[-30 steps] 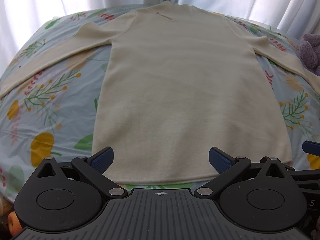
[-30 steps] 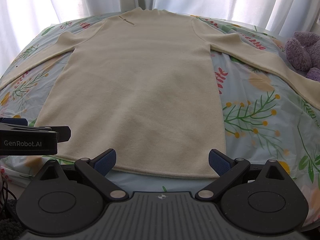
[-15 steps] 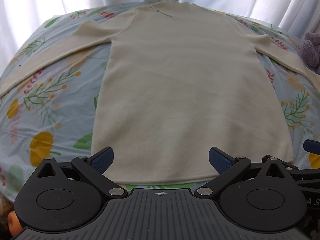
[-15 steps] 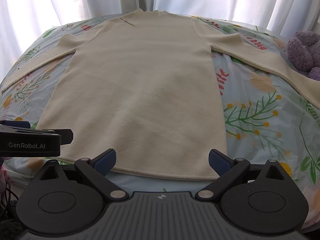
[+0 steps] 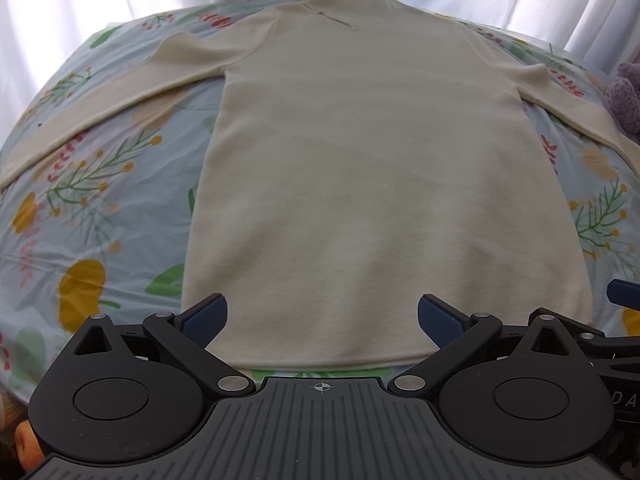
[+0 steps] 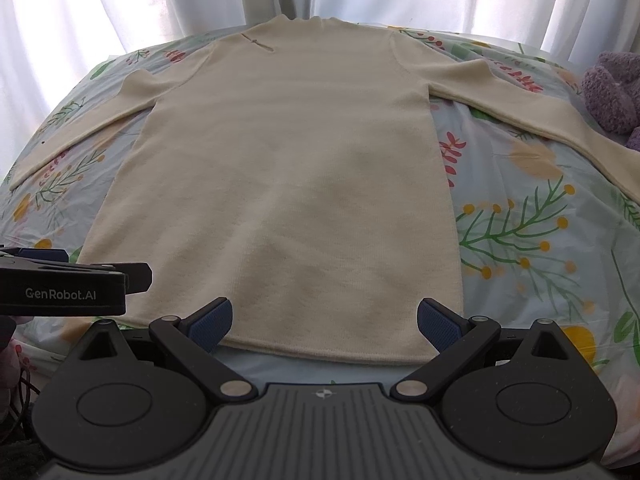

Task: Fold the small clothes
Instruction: 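Grasp the cuff of the sleeve near the teddy bear with the right gripper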

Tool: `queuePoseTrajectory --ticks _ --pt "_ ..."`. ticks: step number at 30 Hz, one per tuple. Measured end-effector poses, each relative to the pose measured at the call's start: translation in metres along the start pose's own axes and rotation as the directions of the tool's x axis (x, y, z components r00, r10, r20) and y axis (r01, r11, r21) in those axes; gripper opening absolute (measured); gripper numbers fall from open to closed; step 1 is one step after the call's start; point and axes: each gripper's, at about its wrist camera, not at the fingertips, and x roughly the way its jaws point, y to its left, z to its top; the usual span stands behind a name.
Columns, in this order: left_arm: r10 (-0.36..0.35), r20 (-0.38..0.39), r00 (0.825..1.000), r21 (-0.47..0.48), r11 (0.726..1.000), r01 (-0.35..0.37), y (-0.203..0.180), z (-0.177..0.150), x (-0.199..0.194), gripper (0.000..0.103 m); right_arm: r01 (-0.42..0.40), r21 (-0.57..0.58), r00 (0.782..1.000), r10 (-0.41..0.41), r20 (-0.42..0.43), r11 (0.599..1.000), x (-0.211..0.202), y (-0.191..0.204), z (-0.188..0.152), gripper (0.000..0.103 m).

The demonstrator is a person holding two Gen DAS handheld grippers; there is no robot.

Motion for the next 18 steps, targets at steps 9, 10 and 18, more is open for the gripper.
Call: queuePoseTrajectory --ticks 9,10,18 --pt "-0.032 0.018 0.999 -0.057 0.998 0.033 0.009 0.013 0.007 0.103 -0.160 0.113 0.937 0.114 0.331 0.981 -0.020 -0.055 0.012 0.099" --pt "-0.035 0.026 0.999 -0.069 0.997 0.037 0.011 0.015 0.009 0.103 -0.181 0.130 0.905 0.114 0.409 0.975 -0.023 -0.069 0.012 0.099" --pt "-0.100 0.051 0.994 -0.168 0.980 0.107 0.015 0.039 0.024 0.103 -0.166 0.413 0.845 -0.087 0.528 0.895 -0.005 -0.197 0.042 0.098"
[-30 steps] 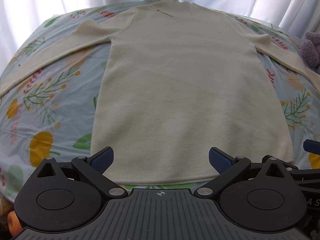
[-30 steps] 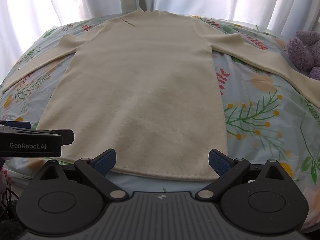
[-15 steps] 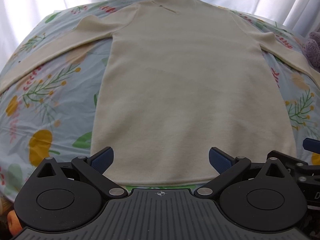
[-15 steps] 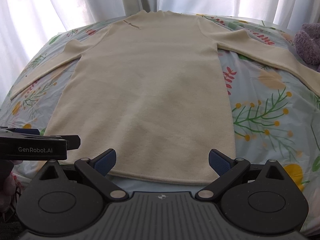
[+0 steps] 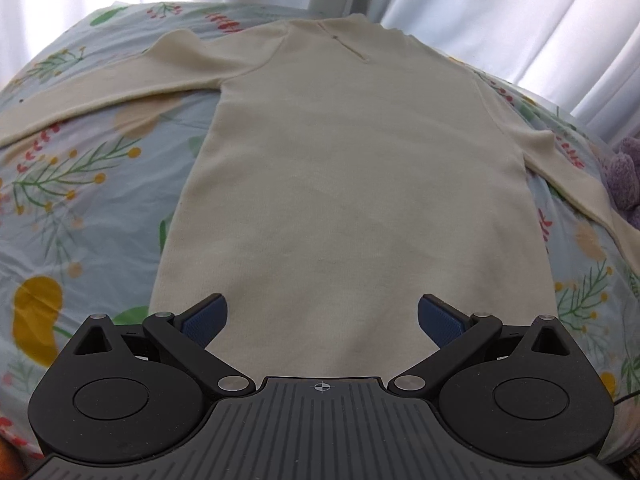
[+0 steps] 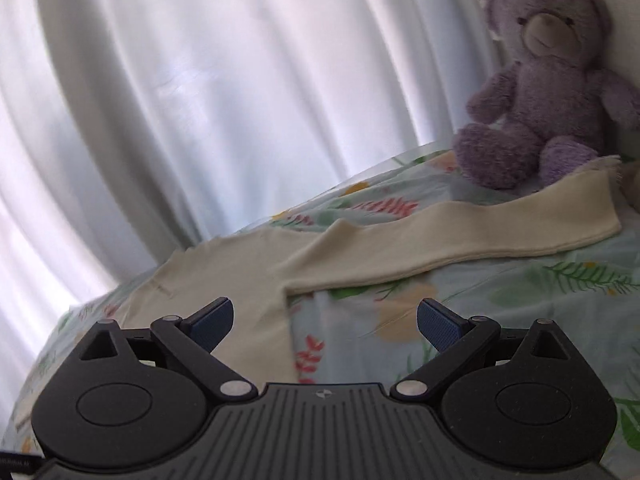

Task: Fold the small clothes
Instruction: 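Grasp the cuff of the sleeve near the teddy bear with the right gripper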

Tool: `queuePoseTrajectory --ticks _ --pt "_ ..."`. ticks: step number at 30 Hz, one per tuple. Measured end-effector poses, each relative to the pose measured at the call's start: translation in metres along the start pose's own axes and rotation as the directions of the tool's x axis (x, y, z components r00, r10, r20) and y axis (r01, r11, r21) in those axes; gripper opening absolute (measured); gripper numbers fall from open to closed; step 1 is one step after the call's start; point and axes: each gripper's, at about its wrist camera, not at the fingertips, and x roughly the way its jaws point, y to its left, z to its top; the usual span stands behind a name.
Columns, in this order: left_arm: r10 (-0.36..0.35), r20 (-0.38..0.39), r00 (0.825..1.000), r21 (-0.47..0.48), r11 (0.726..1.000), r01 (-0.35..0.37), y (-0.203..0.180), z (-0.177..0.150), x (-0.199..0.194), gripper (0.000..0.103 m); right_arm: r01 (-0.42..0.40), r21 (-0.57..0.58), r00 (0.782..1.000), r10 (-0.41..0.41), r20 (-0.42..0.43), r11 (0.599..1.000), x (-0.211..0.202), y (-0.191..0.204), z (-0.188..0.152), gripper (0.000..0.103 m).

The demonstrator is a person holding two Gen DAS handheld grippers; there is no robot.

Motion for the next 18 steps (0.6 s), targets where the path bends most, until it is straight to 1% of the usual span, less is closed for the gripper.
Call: queuePoseTrajectory --ticks 2,4,5,6,7,8,10,11,12,13,15,17,18 --pt "0.006 -0.007 1.000 -0.032 0.999 -0.006 -0.001 0.006 0.007 0.103 0.051 0.133 0.998 -0.054 0.024 0.990 0.014 -0.041 0.015 0.089" --pt "0.010 -0.010 1.000 -0.067 0.998 -0.010 -0.001 0.011 0.013 0.103 0.102 0.265 0.993 -0.112 0.025 0.959 0.031 -0.085 0.025 0.069" --pt "0.012 -0.010 1.000 -0.082 0.997 -0.013 -0.002 0.013 0.015 0.103 0.126 0.325 0.990 -0.140 0.018 0.937 0.039 -0.107 0.026 0.062" --pt "0.014 -0.012 1.000 -0.097 0.995 -0.015 -0.002 0.014 0.018 0.103 0.142 0.378 0.988 -0.156 0.008 0.915 0.046 -0.126 0.027 0.050" --pt "0.017 -0.014 1.000 -0.111 0.994 -0.019 -0.002 0.016 0.021 0.103 0.153 0.424 0.986 -0.167 -0.005 0.893 0.053 -0.144 0.027 0.043" --pt "0.021 -0.014 1.000 -0.123 0.992 -0.022 -0.002 0.017 0.023 0.103 0.172 0.472 0.982 -0.186 -0.017 0.865 0.061 -0.164 0.026 0.042" --pt "0.025 -0.005 1.000 -0.147 0.989 -0.025 -0.001 0.018 0.023 0.103 0.192 0.552 0.977 -0.211 -0.029 0.812 0.068 -0.188 0.021 0.038" --pt "0.026 0.005 1.000 -0.155 0.988 -0.025 0.000 0.018 0.022 0.103 0.185 0.602 0.977 -0.214 -0.024 0.777 0.071 -0.202 0.018 0.037" --pt "0.028 0.014 1.000 -0.162 0.986 -0.025 0.001 0.018 0.021 0.103 0.181 0.634 0.975 -0.220 -0.019 0.752 0.073 -0.210 0.016 0.035" --pt "0.030 0.018 0.999 -0.168 0.985 -0.026 0.001 0.018 0.020 0.103 0.167 0.658 0.976 -0.218 -0.005 0.734 0.074 -0.216 0.014 0.031" --pt "0.023 0.018 1.000 -0.181 0.983 -0.020 0.004 0.019 0.021 0.103 0.151 0.691 0.975 -0.222 0.013 0.706 0.075 -0.225 0.013 0.030" --pt "0.004 0.013 1.000 -0.204 0.979 -0.002 0.008 0.020 0.023 0.103 0.146 0.704 0.972 -0.231 0.027 0.695 0.077 -0.229 0.014 0.028" --pt "-0.010 0.010 1.000 -0.221 0.975 0.012 0.010 0.021 0.024 0.103 0.147 0.704 0.971 -0.236 0.031 0.695 0.081 -0.231 0.014 0.024"
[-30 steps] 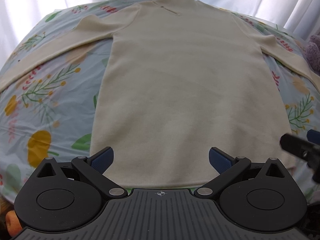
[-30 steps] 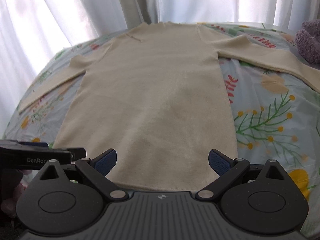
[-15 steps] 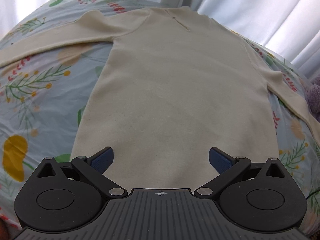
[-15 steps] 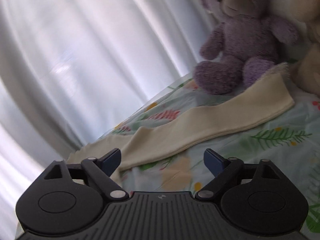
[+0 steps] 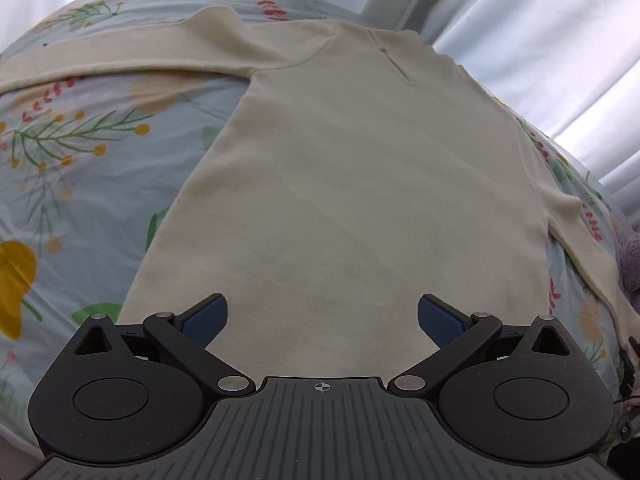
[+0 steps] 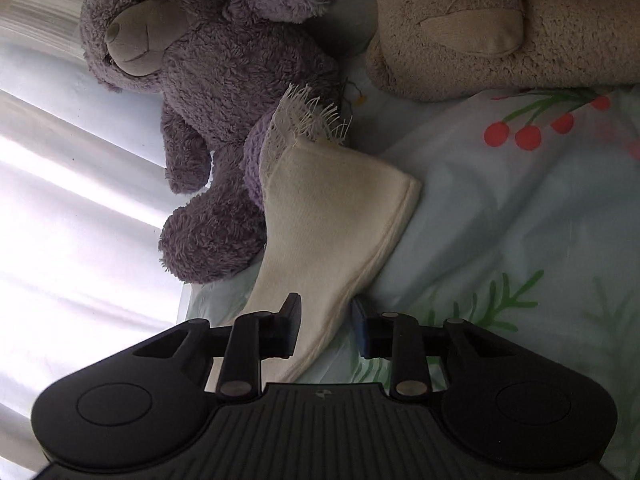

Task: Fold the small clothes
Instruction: 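Grasp the cuff of the sleeve near the teddy bear with the right gripper, then carry the sleeve across the sweater body and release it with the right gripper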

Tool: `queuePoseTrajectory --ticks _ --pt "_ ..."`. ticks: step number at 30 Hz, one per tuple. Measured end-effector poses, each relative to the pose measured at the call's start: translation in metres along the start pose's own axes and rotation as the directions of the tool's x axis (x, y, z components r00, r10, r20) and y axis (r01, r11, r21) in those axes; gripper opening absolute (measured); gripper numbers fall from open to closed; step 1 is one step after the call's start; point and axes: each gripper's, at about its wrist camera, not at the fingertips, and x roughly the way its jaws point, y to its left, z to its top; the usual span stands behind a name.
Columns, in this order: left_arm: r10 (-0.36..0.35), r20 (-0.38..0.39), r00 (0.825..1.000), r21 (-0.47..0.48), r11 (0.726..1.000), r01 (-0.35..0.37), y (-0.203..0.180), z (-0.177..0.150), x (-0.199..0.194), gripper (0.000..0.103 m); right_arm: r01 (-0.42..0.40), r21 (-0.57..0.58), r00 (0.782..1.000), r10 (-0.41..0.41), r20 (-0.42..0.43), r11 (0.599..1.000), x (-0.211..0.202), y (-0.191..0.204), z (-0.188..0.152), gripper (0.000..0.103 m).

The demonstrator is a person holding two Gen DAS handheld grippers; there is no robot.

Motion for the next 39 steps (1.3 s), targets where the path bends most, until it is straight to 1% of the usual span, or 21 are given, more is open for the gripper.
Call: queuePoseTrajectory --ticks 4,6,9,12,14,16,18,20,22,25,27,28,29,30,31,32,33,34,36,38,39 --pt "-0.068 -0.026 0.997 -0.056 0.996 0.066 0.008 0.006 0.006 0.103 0.016 -0.083 1.000 -0.015 0.006 0.996 0.004 0.009 0.001 0.023" --pt "-0.072 -0.024 0.997 -0.048 0.996 0.071 0.007 0.009 0.009 0.103 0.023 -0.100 1.000 -0.023 0.006 0.995 0.005 0.013 0.002 0.023" --pt "-0.082 -0.029 0.996 -0.022 0.996 0.082 0.004 0.015 0.011 0.103 0.031 -0.073 0.999 -0.032 -0.005 0.997 0.006 0.013 0.008 0.021" --pt "-0.121 -0.010 0.993 -0.009 0.993 0.121 0.002 0.022 0.008 0.103 0.080 -0.079 0.997 -0.081 -0.004 0.994 0.007 0.020 0.011 0.006" --pt "-0.128 0.001 0.992 0.008 0.992 0.128 0.000 0.026 0.008 0.103 0.125 -0.183 0.992 -0.119 0.042 0.975 0.000 0.040 0.006 0.006" --pt "-0.133 0.008 0.991 0.015 0.991 0.133 -0.001 0.032 0.009 0.103 0.164 -0.359 0.984 -0.124 0.131 0.919 -0.011 0.075 -0.011 0.006" --pt "-0.153 0.010 0.988 0.014 0.988 0.153 -0.003 0.038 0.012 0.103 0.162 -0.555 0.980 -0.069 0.184 0.816 -0.023 0.119 -0.041 0.006" --pt "-0.180 0.015 0.984 0.015 0.984 0.179 -0.007 0.045 0.013 0.103 0.096 -0.714 0.987 0.024 0.157 0.693 -0.031 0.160 -0.080 0.006" --pt "-0.211 0.031 0.977 0.033 0.977 0.210 -0.014 0.053 0.013 0.103 -0.033 -0.851 0.989 0.139 0.047 0.524 -0.040 0.197 -0.135 0.006" --pt "-0.262 0.049 0.964 0.066 0.964 0.259 -0.027 0.064 0.015 0.103 -0.186 -0.947 0.967 0.221 -0.129 0.261 -0.048 0.227 -0.219 0.006" --pt "-0.304 0.046 0.952 0.080 0.951 0.299 -0.034 0.071 0.019 0.103 -0.272 -0.955 0.944 0.223 -0.242 0.117 -0.048 0.231 -0.269 0.006" --pt "-0.327 0.041 0.944 0.087 0.943 0.322 -0.036 0.074 0.023 0.103 -0.303 -0.951 0.937 0.202 -0.285 0.064 -0.046 0.230 -0.291 0.006" --pt "-0.341 0.035 0.939 0.091 0.937 0.337 -0.039 0.076 0.027 0.103 -0.346 -0.938 0.928 0.151 -0.340 0.012 -0.040 0.228 -0.315 0.007" --pt "-0.353 0.024 0.935 0.102 0.932 0.349 -0.041 0.079 0.032 0.103 -0.385 -0.923 0.918 0.100 -0.385 -0.016 -0.037 0.225 -0.330 0.007" --pt "-0.364 0.014 0.931 0.115 0.926 0.360 -0.043 0.082 0.037 0.103 -0.417 -0.909 0.907 0.057 -0.418 -0.020 -0.034 0.222 -0.341 0.007" --pt "-0.370 0.010 0.929 0.125 0.922 0.366 -0.044 0.084 0.040 0.103 -0.438 -0.899 0.898 0.034 -0.438 -0.007 -0.035 0.219 -0.348 0.007" --pt "-0.379 0.005 0.925 0.134 0.917 0.375 -0.045 0.088 0.045 0.103 -0.457 -0.889 0.889 0.024 -0.457 0.011 -0.038 0.216 -0.349 0.011" --pt "-0.389 -0.003 0.921 0.135 0.913 0.386 -0.046 0.090 0.049 0.103 -0.468 -0.883 0.884 0.023 -0.468 0.033 -0.040 0.214 -0.346 0.019" --pt "-0.431 -0.035 0.902 0.120 0.894 0.432 -0.047 0.097 0.061 0.103 -0.462 -0.883 0.887 0.028 -0.462 0.081 -0.047 0.209 -0.333 0.027" --pt "-0.463 -0.063 0.884 0.090 0.880 0.467 -0.048 0.102 0.076 0.102 -0.438 -0.890 0.898 0.022 -0.439 0.126 -0.052 0.204 -0.319 0.027" --pt "-0.472 -0.087 0.877 0.070 0.875 0.478 -0.048 0.104 0.085 0.097 -0.424 -0.892 0.904 0.017 -0.427 0.157 -0.054 0.201 -0.311 0.027"
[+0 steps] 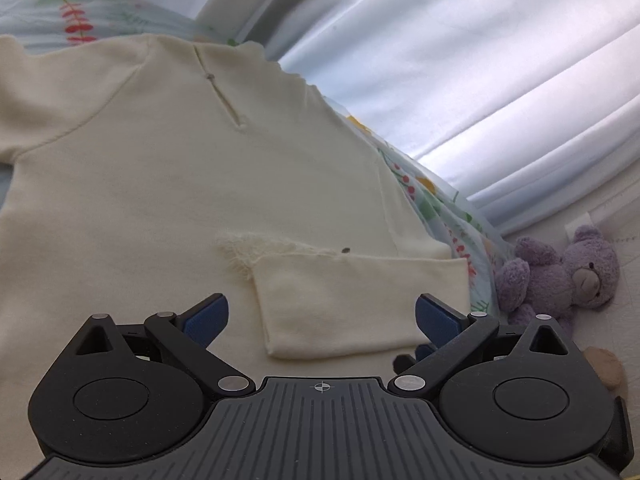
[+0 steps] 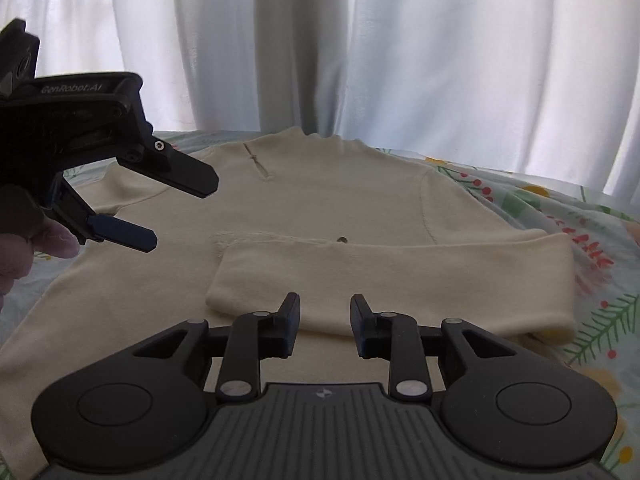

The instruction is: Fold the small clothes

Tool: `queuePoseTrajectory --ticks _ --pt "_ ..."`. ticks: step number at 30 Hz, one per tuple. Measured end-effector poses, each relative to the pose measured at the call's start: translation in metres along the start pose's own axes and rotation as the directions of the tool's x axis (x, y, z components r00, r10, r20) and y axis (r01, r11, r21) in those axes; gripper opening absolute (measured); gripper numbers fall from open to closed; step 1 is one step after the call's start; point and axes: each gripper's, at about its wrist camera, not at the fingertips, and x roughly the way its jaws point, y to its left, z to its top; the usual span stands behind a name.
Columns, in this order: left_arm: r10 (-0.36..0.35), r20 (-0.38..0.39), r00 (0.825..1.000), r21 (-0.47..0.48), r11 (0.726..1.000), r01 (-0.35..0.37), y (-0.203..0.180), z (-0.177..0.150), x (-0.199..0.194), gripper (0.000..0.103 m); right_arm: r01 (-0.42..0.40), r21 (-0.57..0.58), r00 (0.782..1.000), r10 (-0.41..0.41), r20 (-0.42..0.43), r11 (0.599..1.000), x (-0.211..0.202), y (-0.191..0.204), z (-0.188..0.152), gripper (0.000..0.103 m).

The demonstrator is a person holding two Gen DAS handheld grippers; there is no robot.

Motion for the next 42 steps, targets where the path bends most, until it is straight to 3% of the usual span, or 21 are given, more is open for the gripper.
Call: queuePoseTrajectory --ticks 2,7,11,13,14,16,18,23,27,30,33,37,39,42 --pt "-0.028 -0.049 0.998 -0.035 0.999 0.026 0.006 0.001 0.012 0.084 0.017 0.072 1.000 -0.017 -0.005 0.997 -0.010 -0.016 -0.004 0.027" --pt "-0.033 -0.127 0.991 -0.089 0.996 0.022 0.017 0.000 0.036 0.073 0.046 0.176 0.999 -0.046 -0.007 0.983 -0.030 -0.036 -0.017 0.027" --pt "-0.056 -0.129 0.990 -0.115 0.993 0.041 0.022 0.002 0.043 0.068 0.057 0.201 0.998 -0.056 -0.012 0.978 -0.027 -0.040 -0.017 0.027" --pt "-0.055 -0.136 0.989 -0.122 0.992 0.038 0.023 0.004 0.046 0.050 0.055 0.214 0.998 -0.053 -0.016 0.975 -0.025 -0.041 -0.018 0.027" --pt "-0.056 -0.143 0.988 -0.125 0.991 0.038 0.024 0.004 0.048 0.046 0.055 0.219 0.999 -0.052 -0.017 0.974 -0.024 -0.041 -0.018 0.027" --pt "-0.063 -0.161 0.985 -0.133 0.990 0.041 0.026 0.005 0.052 0.023 0.052 0.222 0.999 -0.050 -0.016 0.974 -0.024 -0.041 -0.018 0.027" --pt "-0.057 -0.181 0.982 -0.137 0.990 0.032 0.026 0.005 0.057 0.014 0.052 0.226 0.999 -0.050 -0.016 0.973 -0.023 -0.041 -0.017 0.027" --pt "-0.035 -0.158 0.987 -0.096 0.995 0.020 0.022 0.009 0.055 0.009 0.054 0.242 0.999 -0.052 -0.014 0.969 -0.019 -0.042 -0.014 0.029" --pt "-0.020 -0.070 0.997 -0.024 1.000 0.018 0.013 0.024 0.033 0.008 0.049 0.259 0.999 -0.052 0.006 0.965 -0.019 -0.046 -0.008 0.033" --pt "0.010 0.040 0.999 0.058 0.998 -0.013 0.006 0.040 0.006 0.008 0.035 0.311 0.999 -0.044 0.024 0.950 -0.018 -0.056 0.000 0.037" --pt "0.108 0.143 0.984 0.132 0.983 -0.127 0.007 0.056 -0.014 0.008 0.043 0.341 0.998 -0.058 0.033 0.939 -0.014 -0.064 0.006 0.037" --pt "0.237 0.195 0.952 0.126 0.956 -0.264 0.028 0.070 -0.018 0.008 0.038 0.359 0.999 -0.046 0.014 0.933 -0.002 -0.070 0.010 0.037" --pt "0.283 0.199 0.938 0.116 0.944 -0.309 0.041 0.071 -0.015 0.008 0.043 0.364 0.999 -0.046 -0.001 0.930 0.006 -0.072 0.012 0.037" --pt "0.299 0.191 0.935 0.088 0.943 -0.320 0.058 0.070 -0.013 0.008 0.049 0.410 0.999 -0.049 -0.011 0.911 0.014 -0.081 0.014 0.037"
